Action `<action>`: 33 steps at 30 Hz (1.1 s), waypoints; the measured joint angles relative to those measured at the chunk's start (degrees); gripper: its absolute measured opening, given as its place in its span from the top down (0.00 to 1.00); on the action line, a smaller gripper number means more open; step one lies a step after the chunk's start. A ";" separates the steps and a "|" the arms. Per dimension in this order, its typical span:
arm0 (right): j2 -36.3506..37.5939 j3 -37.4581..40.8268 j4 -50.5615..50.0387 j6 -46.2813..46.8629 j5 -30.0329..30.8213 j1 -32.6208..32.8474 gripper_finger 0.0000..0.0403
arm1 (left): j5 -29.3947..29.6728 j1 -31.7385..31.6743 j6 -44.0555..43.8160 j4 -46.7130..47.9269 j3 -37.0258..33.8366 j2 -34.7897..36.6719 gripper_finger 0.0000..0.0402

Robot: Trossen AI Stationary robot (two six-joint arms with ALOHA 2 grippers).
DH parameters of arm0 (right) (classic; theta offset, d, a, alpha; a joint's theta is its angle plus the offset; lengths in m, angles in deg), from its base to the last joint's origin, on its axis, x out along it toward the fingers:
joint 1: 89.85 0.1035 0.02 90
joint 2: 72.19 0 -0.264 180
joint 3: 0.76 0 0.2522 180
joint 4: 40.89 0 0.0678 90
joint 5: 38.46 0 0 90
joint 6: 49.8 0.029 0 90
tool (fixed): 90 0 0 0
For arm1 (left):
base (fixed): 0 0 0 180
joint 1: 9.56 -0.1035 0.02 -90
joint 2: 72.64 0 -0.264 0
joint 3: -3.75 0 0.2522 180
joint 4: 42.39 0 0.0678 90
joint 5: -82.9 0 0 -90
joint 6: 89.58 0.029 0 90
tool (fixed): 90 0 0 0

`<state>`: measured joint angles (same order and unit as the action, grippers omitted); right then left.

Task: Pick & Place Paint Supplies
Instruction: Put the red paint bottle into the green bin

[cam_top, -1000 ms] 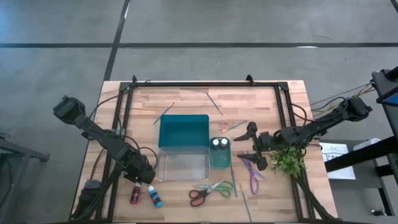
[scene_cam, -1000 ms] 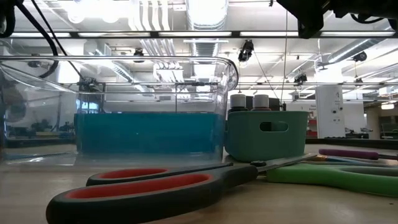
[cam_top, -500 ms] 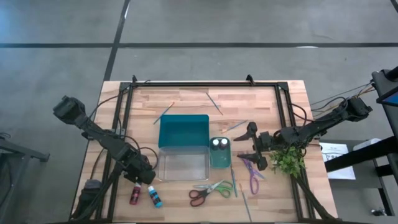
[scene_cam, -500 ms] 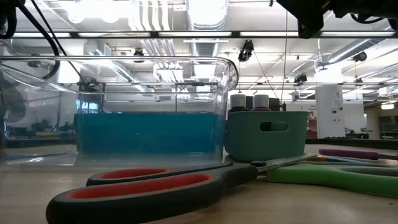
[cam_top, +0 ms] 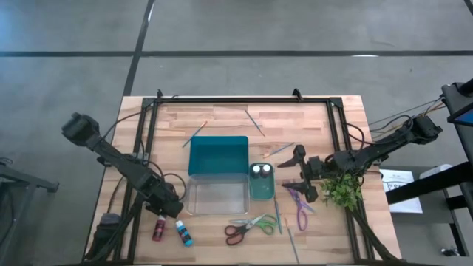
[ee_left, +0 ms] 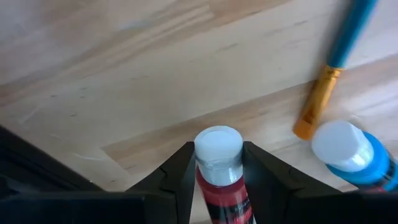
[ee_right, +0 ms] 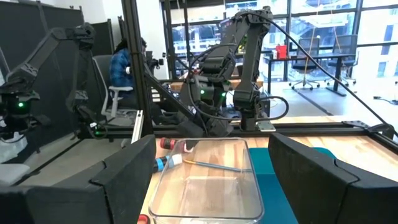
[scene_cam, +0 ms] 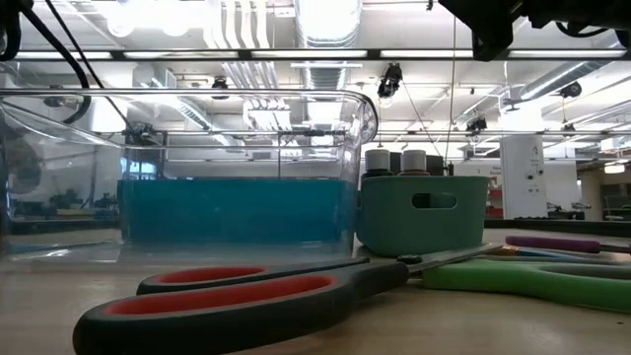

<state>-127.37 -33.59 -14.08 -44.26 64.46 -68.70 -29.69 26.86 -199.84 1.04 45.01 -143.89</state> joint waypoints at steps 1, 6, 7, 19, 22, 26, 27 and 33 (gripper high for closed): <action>0.00 0.00 0.03 0.00 0.00 0.00 0.23 | 0.39 0.00 0.48 0.36 0.26 0.44 0.69; 0.00 0.00 0.25 -0.05 0.01 0.00 0.23 | 2.25 0.00 2.77 3.99 2.59 3.10 0.69; 0.00 0.00 0.33 -0.17 0.01 0.00 0.23 | 2.78 0.00 3.42 4.99 3.37 3.64 0.69; 0.00 0.00 0.35 -0.15 0.10 0.00 0.23 | 5.39 0.00 4.41 10.72 5.75 4.70 0.71; 0.00 0.00 0.35 -0.09 0.10 0.00 0.23 | 5.17 -0.03 3.50 10.63 5.16 4.69 0.71; 0.00 0.00 0.35 0.04 0.10 0.00 0.23 | 5.19 -0.04 2.23 10.34 5.06 4.71 0.71; 0.00 0.00 0.33 0.04 0.10 0.00 0.23 | 5.17 -0.04 1.96 10.03 5.06 4.71 0.71; -0.01 0.00 0.28 0.02 0.06 0.00 0.23 | 6.83 -0.04 1.61 7.41 5.06 4.70 0.70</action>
<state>-127.38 -33.59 -13.79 -44.24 64.53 -68.70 -22.86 26.82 -198.23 8.45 50.07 -139.20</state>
